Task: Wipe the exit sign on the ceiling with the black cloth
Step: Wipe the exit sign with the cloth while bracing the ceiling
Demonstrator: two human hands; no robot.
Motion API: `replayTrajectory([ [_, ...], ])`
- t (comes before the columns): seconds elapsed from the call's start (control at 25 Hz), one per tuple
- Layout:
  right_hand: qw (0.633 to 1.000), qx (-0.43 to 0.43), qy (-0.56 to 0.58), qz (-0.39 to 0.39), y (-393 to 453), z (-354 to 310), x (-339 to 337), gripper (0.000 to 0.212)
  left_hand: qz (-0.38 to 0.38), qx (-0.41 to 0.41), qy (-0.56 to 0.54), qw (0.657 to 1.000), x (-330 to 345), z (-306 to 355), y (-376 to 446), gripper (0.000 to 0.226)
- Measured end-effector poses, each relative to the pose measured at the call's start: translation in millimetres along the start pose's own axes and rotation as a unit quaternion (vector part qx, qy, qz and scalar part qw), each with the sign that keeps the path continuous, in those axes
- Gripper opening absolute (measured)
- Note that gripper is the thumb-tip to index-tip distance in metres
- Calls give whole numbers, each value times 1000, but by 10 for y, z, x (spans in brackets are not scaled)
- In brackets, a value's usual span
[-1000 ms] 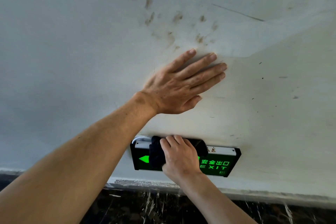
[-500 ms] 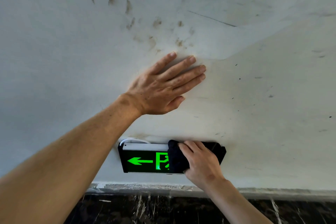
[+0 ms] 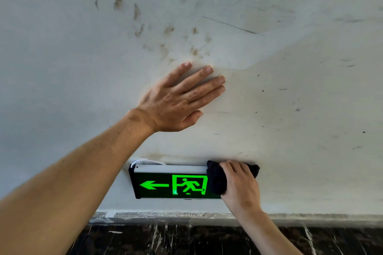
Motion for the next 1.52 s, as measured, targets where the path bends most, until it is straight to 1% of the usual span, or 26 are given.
replayTrajectory([
  [0.12, 999, 33, 34, 14, -116, 41, 55, 55, -1, 0, 0, 1000, 9, 2, 3, 69],
  [0.2, 995, 77, 67, -19, -299, 162, 156, 55, 1, -1, 4, 1000, 16, 4, -3, 69],
  [0.24, 989, 106, 92, -43, -438, 217, 222, 50, 1, -2, 5, 1000, 17, 6, -6, 69],
  [0.28, 982, 133, 126, -50, -591, 257, 279, 42, 1, -2, 7, 1000, 18, 7, -6, 69],
  [0.36, 960, 202, 191, -27, -851, 340, 375, 32, 3, -2, 10, 1000, 16, 7, -2, 69],
  [0.44, 934, 268, 238, -12, -940, 433, 407, 39, 5, -2, 12, 1000, 21, 10, 1, 69],
  [0.52, 902, 314, 295, -33, -867, 570, 388, 58, 7, -3, 19, 1000, 27, 11, 1, 69],
  [0.56, 884, 330, 329, -36, -801, 641, 345, 66, 9, -4, 22, 1000, 26, 12, -1, 68],
  [0.6, 871, 337, 357, -24, -733, 696, 281, 70, 10, -4, 24, 1000, 26, 14, 1, 68],
  [0.64, 865, 333, 375, 0, -663, 732, 198, 70, 11, -4, 25, 1000, 26, 12, 0, 68],
  [0.72, 875, 300, 377, 53, -535, 722, 28, 67, 11, -3, 26, 1000, 29, 10, -2, 68],
  [0.84, 919, 221, 309, 103, -322, 663, -152, 69, 11, -3, 27, 1000, 33, 7, -1, 68],
  [0.88, 936, 193, 274, 109, -248, 642, -179, 70, 10, -2, 27, 1000, 36, 8, -3, 68],
  [0.96, 965, 147, 193, 94, -125, 586, -170, 71, 8, -1, 29, 1000, 44, 15, -3, 68],
  [1.04, 984, 114, 122, 70, -70, 528, -98, 69, 3, -2, 27, 1000, 57, 17, -6, 69],
  [1.08, 987, 103, 105, 68, -61, 515, -60, 68, 3, -3, 27, 1000, 63, 18, -6, 69],
  [1.16, 986, 99, 110, 80, -46, 511, -4, 65, 5, -3, 29, 1000, 70, 17, -9, 70],
  [1.36, 974, 130, 156, 99, -23, 529, 17, 58, 9, 0, 32, 999, 68, 12, -10, 71],
  [1.52, 958, 179, 201, 97, -62, 547, 10, 47, 5, 0, 31, 1000, 63, 14, -5, 70],
])
Point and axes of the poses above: each hand's wrist, its own y-axis towards the middle knuckle, its own x-axis out of the palm, z = x × y, the point moved 3 cm from there along y, towards the middle knuckle, and after that the axes turned 13 degrees about x, right-handed, at the moved point
